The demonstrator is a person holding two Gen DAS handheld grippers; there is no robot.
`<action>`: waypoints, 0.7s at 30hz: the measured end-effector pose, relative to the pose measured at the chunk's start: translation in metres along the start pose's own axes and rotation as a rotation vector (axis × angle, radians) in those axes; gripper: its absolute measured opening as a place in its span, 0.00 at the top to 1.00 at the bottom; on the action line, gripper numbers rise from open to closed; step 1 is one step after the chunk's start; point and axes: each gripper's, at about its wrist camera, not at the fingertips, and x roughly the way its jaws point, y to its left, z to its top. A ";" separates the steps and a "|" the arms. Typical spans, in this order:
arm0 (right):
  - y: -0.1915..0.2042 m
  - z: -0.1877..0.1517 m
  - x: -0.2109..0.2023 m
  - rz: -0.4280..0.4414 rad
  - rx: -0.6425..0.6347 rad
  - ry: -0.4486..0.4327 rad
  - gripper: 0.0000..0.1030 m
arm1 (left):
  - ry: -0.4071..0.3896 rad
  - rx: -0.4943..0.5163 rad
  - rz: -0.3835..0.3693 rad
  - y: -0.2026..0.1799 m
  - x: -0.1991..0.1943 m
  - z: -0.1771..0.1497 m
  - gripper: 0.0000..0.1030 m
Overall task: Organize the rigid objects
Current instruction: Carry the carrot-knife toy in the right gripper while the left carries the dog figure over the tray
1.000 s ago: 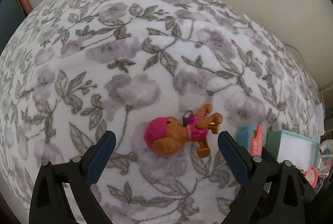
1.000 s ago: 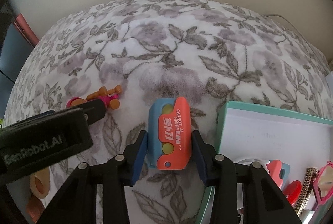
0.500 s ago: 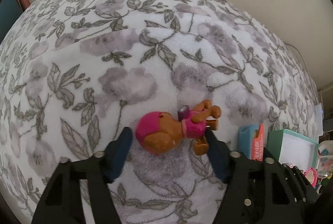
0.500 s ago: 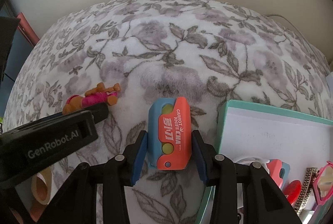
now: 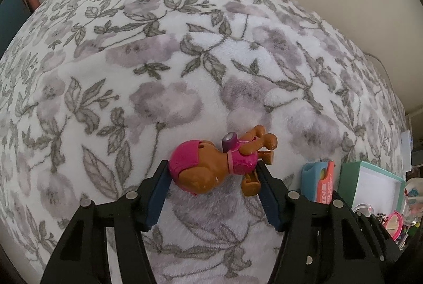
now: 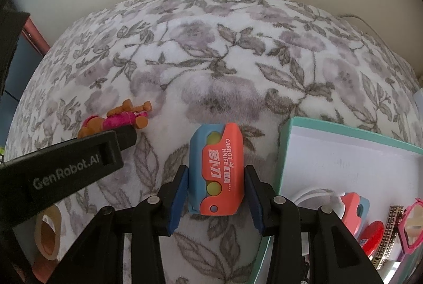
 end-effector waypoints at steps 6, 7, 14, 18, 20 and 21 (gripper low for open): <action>-0.004 -0.003 -0.009 0.035 0.019 0.004 0.57 | -0.012 -0.012 0.009 0.000 -0.014 -0.002 0.37; -0.005 -0.003 -0.011 0.041 0.024 0.001 0.57 | -0.017 -0.013 0.010 0.000 -0.017 -0.002 0.37; -0.021 -0.004 -0.037 0.062 0.076 -0.035 0.57 | -0.075 -0.010 0.017 -0.005 -0.051 -0.006 0.37; -0.032 -0.005 -0.053 0.079 0.114 -0.055 0.57 | -0.112 -0.009 0.008 -0.013 -0.073 -0.009 0.37; -0.038 -0.006 -0.065 0.083 0.133 -0.075 0.57 | -0.141 0.001 0.010 -0.019 -0.088 -0.011 0.37; -0.040 -0.007 -0.070 0.083 0.141 -0.084 0.57 | -0.150 0.004 0.010 -0.023 -0.089 -0.010 0.37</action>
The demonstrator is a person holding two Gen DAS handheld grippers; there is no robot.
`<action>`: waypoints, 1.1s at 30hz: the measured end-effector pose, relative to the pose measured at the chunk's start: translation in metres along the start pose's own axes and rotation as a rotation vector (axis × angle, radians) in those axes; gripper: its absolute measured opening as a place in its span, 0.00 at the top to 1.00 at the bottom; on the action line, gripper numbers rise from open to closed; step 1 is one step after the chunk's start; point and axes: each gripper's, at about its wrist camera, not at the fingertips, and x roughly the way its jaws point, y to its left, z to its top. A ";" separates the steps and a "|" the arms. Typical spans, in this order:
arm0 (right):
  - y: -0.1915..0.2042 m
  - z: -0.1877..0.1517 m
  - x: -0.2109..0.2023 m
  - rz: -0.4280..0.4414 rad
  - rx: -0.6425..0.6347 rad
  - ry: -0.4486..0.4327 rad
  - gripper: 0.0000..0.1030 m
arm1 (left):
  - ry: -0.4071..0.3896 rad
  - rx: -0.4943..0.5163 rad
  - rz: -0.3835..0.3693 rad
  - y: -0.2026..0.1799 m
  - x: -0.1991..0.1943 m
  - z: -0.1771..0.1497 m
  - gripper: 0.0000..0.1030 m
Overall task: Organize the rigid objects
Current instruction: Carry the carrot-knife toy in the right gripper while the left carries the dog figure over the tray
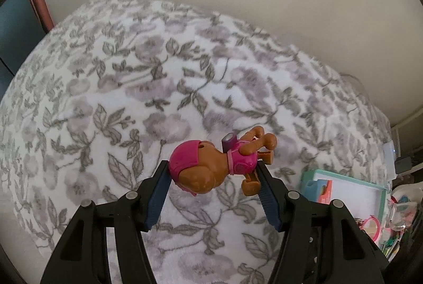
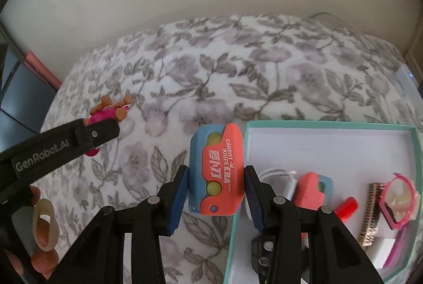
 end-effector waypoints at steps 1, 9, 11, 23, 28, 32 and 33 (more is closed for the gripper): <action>-0.003 0.000 -0.007 0.000 0.010 -0.011 0.57 | -0.017 0.006 -0.003 -0.003 -0.009 -0.001 0.37; -0.032 -0.005 -0.065 0.013 0.106 -0.085 0.57 | -0.112 0.056 -0.030 -0.027 -0.053 -0.012 0.37; -0.039 -0.007 -0.077 -0.005 0.120 -0.101 0.57 | -0.129 0.071 -0.040 -0.033 -0.062 -0.018 0.37; -0.091 -0.031 -0.144 -0.148 0.219 -0.168 0.57 | -0.165 0.204 -0.077 -0.080 -0.091 -0.056 0.37; -0.113 -0.044 -0.160 -0.191 0.265 -0.181 0.57 | -0.151 0.280 -0.073 -0.105 -0.093 -0.077 0.37; -0.125 -0.055 -0.161 -0.247 0.285 -0.162 0.57 | -0.102 0.336 -0.103 -0.123 -0.086 -0.095 0.37; -0.128 -0.058 -0.160 -0.252 0.291 -0.157 0.57 | -0.090 0.346 -0.107 -0.127 -0.083 -0.100 0.37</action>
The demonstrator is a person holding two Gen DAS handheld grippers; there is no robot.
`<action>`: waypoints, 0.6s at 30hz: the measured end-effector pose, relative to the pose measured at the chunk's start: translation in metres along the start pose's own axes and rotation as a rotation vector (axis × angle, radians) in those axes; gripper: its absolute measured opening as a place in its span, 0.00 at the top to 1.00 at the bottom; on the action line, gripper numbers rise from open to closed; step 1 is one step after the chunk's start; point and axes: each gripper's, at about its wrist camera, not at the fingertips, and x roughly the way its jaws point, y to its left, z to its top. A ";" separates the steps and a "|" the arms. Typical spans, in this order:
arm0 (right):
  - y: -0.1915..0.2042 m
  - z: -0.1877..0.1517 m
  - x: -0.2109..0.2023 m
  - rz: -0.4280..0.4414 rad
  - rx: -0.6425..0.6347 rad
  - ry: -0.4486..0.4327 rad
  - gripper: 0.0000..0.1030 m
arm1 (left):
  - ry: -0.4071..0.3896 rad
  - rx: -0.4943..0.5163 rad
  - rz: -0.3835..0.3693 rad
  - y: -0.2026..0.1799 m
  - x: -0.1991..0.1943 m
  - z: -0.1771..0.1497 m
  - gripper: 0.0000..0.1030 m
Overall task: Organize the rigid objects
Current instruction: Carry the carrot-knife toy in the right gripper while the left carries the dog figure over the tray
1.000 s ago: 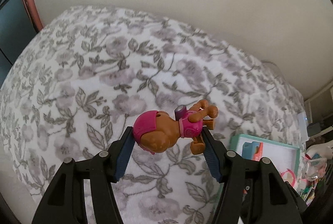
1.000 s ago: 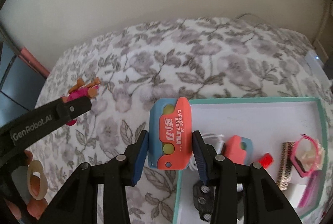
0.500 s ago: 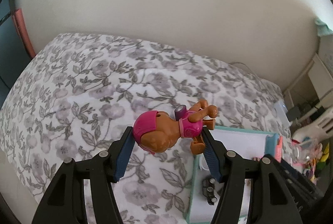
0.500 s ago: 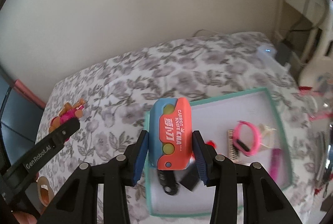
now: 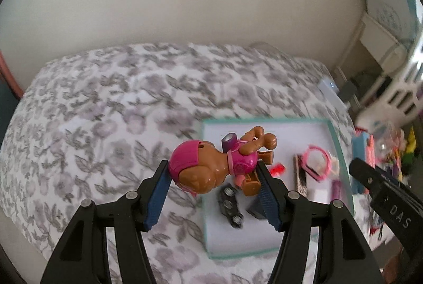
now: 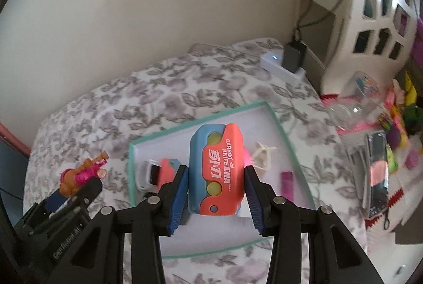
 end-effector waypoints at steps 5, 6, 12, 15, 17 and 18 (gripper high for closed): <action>-0.009 -0.008 0.003 -0.017 0.001 0.021 0.57 | 0.065 0.047 -0.009 -0.020 0.016 -0.015 0.37; -0.009 -0.009 0.004 -0.020 -0.005 0.024 0.57 | 0.078 0.058 -0.008 -0.024 0.020 -0.019 0.37; -0.007 -0.018 0.020 -0.025 -0.027 0.072 0.57 | 0.162 0.095 -0.013 -0.041 0.039 -0.036 0.37; -0.004 -0.022 0.033 -0.034 -0.045 0.114 0.57 | 0.196 0.116 -0.002 -0.047 0.047 -0.042 0.37; -0.003 -0.026 0.042 -0.039 -0.058 0.143 0.56 | 0.215 0.141 0.010 -0.053 0.052 -0.047 0.37; -0.003 -0.028 0.048 -0.039 -0.063 0.161 0.56 | 0.223 0.151 0.013 -0.055 0.054 -0.048 0.37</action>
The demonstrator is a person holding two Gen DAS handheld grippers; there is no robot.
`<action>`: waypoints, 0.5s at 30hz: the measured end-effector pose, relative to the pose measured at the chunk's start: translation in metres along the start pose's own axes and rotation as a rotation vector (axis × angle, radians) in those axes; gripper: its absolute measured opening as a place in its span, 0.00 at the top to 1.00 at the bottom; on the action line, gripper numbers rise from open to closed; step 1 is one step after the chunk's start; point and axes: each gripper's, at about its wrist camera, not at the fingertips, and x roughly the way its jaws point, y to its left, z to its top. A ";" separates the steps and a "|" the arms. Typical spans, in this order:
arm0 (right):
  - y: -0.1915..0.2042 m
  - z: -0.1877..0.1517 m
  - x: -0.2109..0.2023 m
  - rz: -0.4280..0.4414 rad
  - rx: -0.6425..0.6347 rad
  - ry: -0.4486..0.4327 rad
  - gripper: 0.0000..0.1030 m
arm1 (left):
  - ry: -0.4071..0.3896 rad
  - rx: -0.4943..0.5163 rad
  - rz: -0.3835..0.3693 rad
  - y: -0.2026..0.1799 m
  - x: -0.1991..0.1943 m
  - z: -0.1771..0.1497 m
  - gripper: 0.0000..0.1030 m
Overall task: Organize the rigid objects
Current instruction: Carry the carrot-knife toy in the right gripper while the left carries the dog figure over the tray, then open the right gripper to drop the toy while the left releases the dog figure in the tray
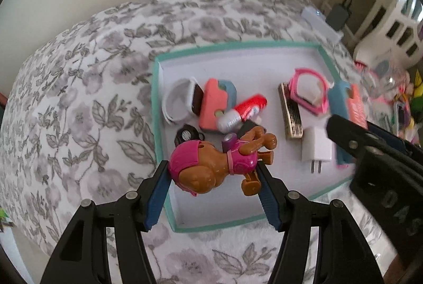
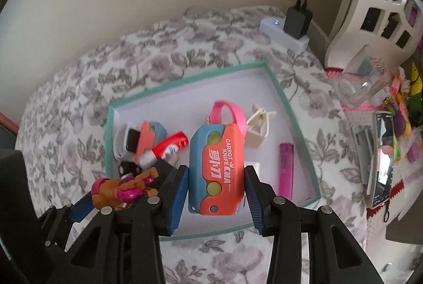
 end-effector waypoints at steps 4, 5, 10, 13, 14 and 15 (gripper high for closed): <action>-0.001 -0.005 0.020 -0.004 -0.003 0.058 0.56 | 0.036 0.030 0.020 -0.009 0.012 -0.004 0.37; -0.002 -0.006 0.024 -0.006 -0.001 0.072 0.56 | 0.046 0.034 0.032 -0.010 0.015 -0.005 0.37; -0.005 -0.011 0.042 -0.018 0.002 0.127 0.56 | 0.072 0.029 0.049 -0.010 0.022 -0.007 0.37; -0.007 -0.014 0.047 -0.023 0.006 0.145 0.56 | 0.073 0.024 0.057 -0.009 0.023 -0.006 0.37; -0.007 -0.014 0.048 -0.024 0.008 0.147 0.56 | 0.074 0.022 0.060 -0.008 0.023 -0.006 0.36; -0.008 -0.014 0.049 -0.025 0.008 0.151 0.56 | 0.076 0.019 0.060 -0.007 0.023 -0.006 0.35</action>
